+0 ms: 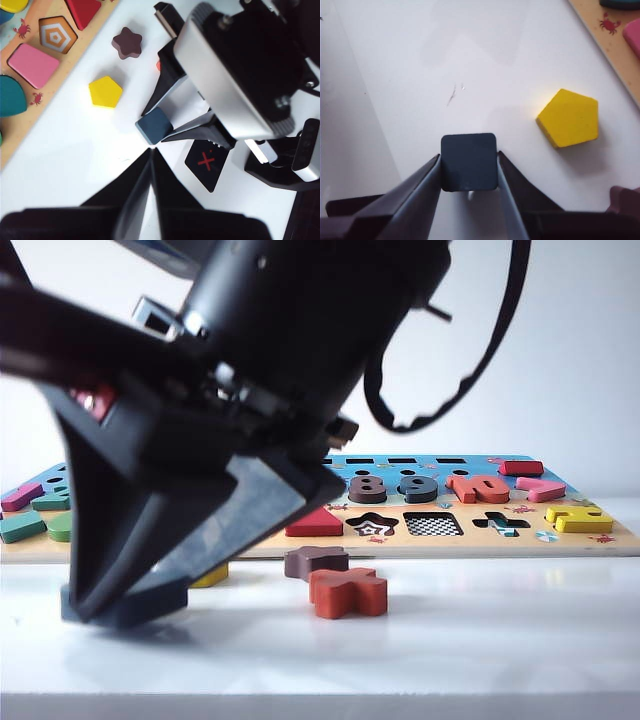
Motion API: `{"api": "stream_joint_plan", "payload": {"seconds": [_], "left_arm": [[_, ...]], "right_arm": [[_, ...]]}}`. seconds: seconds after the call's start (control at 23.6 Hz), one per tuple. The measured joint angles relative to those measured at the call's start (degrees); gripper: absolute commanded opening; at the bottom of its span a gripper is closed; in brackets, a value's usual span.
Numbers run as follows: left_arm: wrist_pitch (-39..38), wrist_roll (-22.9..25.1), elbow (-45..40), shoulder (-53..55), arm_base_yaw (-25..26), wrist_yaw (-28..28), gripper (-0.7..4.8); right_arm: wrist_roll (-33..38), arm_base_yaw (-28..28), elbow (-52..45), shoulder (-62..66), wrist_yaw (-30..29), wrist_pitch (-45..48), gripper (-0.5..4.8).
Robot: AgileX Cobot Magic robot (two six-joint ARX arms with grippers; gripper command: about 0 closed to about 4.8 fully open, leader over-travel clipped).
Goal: Insert the cube into the slot.
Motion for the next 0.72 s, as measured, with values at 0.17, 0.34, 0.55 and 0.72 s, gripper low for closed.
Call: {"api": "stream_joint_plan", "payload": {"seconds": [0.17, 0.34, 0.55, 0.72], "left_arm": [[0.0, 0.0, 0.0, 0.0, 0.0, 0.0, 0.17], [0.0, 0.0, 0.0, 0.0, 0.0, 0.0, 0.17], [-0.1, 0.0, 0.0, 0.0, 0.0, 0.0, 0.17], [-0.2, 0.0, 0.0, 0.0, 0.0, 0.0, 0.17]], "right_arm": [[-0.9, 0.0, 1.7, -3.0, 0.9, -1.6, 1.52], [-2.3, -0.3, 2.0, -7.3, 2.3, -5.2, 1.51], [-5.0, -2.6, 2.0, -13.4, 5.0, -14.1, 1.51], [-8.6, -5.9, 2.0, -17.2, 5.5, -19.1, 1.51]]}}
